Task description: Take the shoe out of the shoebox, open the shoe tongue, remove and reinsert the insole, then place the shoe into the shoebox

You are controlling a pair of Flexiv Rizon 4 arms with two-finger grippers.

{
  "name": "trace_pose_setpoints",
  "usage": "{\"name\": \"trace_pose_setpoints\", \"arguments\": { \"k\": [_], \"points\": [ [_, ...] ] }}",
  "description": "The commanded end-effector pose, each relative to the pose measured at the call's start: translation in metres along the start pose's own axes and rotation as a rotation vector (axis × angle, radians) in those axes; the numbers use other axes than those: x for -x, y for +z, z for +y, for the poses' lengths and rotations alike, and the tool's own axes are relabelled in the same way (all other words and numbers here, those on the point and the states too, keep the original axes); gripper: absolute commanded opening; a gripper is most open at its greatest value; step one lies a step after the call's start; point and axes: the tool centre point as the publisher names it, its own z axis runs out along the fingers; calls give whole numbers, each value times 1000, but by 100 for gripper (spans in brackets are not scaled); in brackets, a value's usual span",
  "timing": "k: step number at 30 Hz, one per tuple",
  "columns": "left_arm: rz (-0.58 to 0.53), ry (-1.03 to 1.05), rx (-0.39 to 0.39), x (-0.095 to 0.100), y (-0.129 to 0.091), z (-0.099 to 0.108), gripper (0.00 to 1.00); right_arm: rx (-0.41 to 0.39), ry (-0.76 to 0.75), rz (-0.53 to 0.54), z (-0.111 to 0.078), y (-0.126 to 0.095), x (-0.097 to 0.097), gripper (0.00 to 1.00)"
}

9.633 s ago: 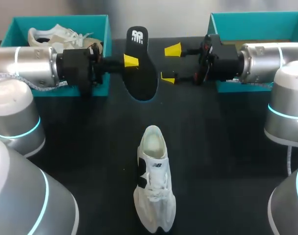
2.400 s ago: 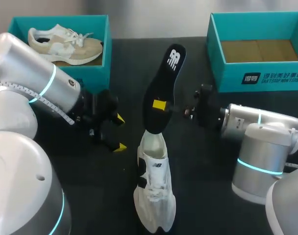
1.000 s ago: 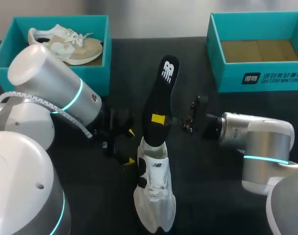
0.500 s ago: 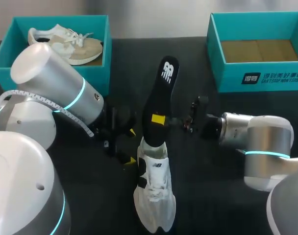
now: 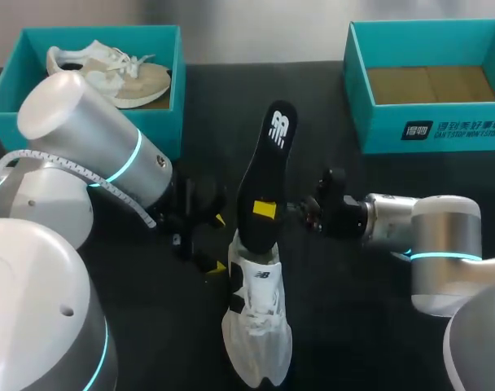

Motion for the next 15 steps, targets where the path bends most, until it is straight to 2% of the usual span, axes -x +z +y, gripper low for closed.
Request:
{"name": "trace_pose_setpoints", "arguments": {
  "k": [1, 15],
  "points": [
    [0, 1, 1, 0, -1, 0, 100, -14, -20, 8, -2, 1, -2, 0],
    [0, 1, 1, 0, -1, 0, 100, -78, -77, 44, 1, 12, -12, 0]
  ]
}}
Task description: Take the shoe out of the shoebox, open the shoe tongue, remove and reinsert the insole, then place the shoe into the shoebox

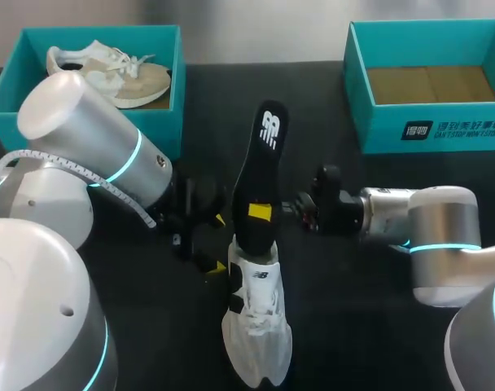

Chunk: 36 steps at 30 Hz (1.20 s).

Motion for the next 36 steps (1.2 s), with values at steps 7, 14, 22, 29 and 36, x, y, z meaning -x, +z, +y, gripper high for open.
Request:
{"name": "trace_pose_setpoints", "arguments": {
  "k": [7, 14, 22, 29, 36],
  "points": [
    [0, 1, 1, 0, -1, 0, 100, -28, -6, 23, 0, 5, -5, 0],
    [0, 1, 1, 0, -1, 0, 100, -62, -8, 27, -6, 5, -6, 0],
    [0, 1, 1, 0, -1, 0, 100, -94, 21, 34, -21, 3, -5, 0],
    [0, 1, 1, 0, -1, 0, 100, -94, 59, 36, -35, 1, -9, 0],
    [0, 1, 1, 0, -1, 0, 100, -73, 94, 33, -49, -1, -13, 0]
  ]
}}
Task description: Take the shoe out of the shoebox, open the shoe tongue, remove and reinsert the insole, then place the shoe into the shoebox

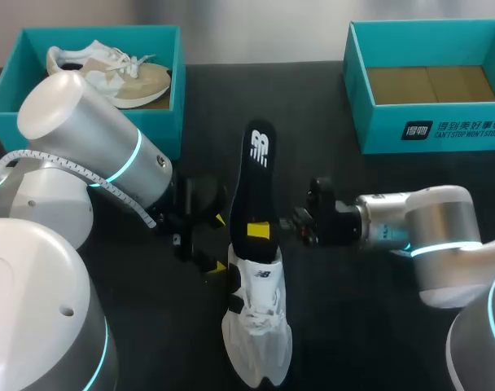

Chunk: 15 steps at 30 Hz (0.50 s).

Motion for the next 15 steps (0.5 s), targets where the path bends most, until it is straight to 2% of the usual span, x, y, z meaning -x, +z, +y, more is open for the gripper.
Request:
{"name": "trace_pose_setpoints", "arguments": {
  "k": [1, 15],
  "points": [
    [0, 1, 1, 0, -1, 0, 100, 13, 15, 1, -15, 2, 1, 0],
    [0, 1, 1, 0, -1, 0, 100, 8, 121, 2, -45, 4, -2, 0]
  ]
}}
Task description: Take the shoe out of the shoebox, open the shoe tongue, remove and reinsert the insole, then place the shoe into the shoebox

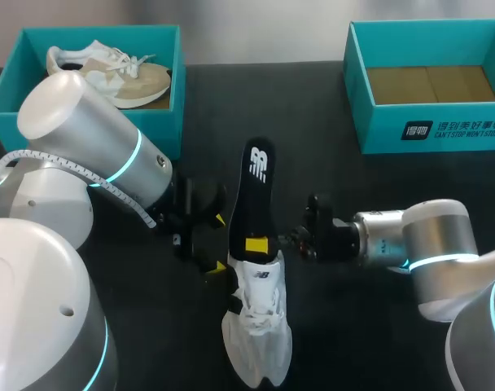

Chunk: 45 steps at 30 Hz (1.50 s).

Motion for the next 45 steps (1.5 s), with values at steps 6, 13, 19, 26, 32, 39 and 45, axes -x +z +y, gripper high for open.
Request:
{"name": "trace_pose_setpoints", "arguments": {
  "k": [6, 13, 19, 26, 32, 39, 45],
  "points": [
    [0, 1, 1, 0, -1, 0, 100, -6, 44, -8, -25, -2, 1, 0],
    [0, 1, 1, 0, -1, 0, 100, -20, 86, -21, -35, -4, 2, 0],
    [0, 1, 1, 0, -1, 0, 100, -18, 96, -20, -40, -5, -2, 0],
    [0, 1, 1, 0, -1, 0, 100, -41, 76, -11, -33, -2, -6, 2],
    [0, 1, 1, 0, -1, 0, 100, -64, 41, -16, -27, 2, -12, 2],
    [0, 1, 1, 0, -1, 0, 100, -78, 23, -20, -23, 4, -17, 25],
    [0, 1, 1, 0, -1, 0, 100, -97, -6, -29, -15, 4, -23, 31]
  ]
}}
